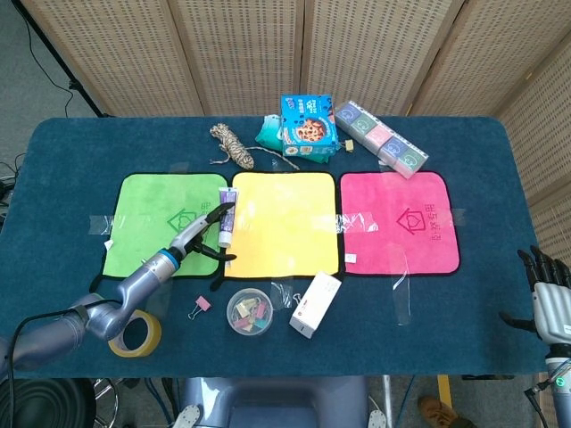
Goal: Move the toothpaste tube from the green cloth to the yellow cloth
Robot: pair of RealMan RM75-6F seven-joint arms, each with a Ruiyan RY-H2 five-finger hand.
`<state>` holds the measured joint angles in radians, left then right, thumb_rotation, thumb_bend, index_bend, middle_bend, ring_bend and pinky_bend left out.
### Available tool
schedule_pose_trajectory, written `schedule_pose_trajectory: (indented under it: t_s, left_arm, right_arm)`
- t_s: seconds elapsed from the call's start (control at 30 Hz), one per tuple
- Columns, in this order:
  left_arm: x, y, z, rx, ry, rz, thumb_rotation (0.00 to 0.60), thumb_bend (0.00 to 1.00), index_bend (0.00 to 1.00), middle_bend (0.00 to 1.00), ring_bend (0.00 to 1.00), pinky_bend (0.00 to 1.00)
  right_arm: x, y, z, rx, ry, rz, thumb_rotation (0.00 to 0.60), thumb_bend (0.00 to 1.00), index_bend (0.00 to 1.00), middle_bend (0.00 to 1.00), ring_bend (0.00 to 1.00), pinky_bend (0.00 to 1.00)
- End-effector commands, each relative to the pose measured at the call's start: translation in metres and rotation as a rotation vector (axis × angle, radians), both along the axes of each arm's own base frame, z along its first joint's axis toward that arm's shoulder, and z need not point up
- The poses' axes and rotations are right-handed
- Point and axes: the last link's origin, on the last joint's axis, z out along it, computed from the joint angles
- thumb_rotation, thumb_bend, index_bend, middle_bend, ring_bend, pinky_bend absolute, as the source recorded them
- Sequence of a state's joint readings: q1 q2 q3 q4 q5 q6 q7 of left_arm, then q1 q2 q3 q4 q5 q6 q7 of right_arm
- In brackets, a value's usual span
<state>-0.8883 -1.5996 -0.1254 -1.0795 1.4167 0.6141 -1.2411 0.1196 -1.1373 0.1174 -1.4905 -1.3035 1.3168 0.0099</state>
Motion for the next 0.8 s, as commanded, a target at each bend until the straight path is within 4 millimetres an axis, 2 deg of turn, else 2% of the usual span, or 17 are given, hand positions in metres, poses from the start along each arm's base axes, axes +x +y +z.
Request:
schedule_pose_trajectory:
  t_s: [0.03,0.8]
  left_arm:
    - [0.007,0.0,-0.001,-0.001,0.0,-0.012,0.6,0.0,0.0,0.0,0.0,0.0]
    - [0.041,-0.008,-0.017,-0.04,0.019,-0.073,0.6,0.0,0.0,0.0,0.0,0.0]
  right_arm:
    - [0.0,0.0,0.0,0.001,0.0,-0.001,0.6,0.0,0.0,0.0,0.0,0.0]
    - [0.001,0.001,0.003,-0.003,-0.008,-0.002,0.6,0.0,0.0,0.0,0.0,0.0]
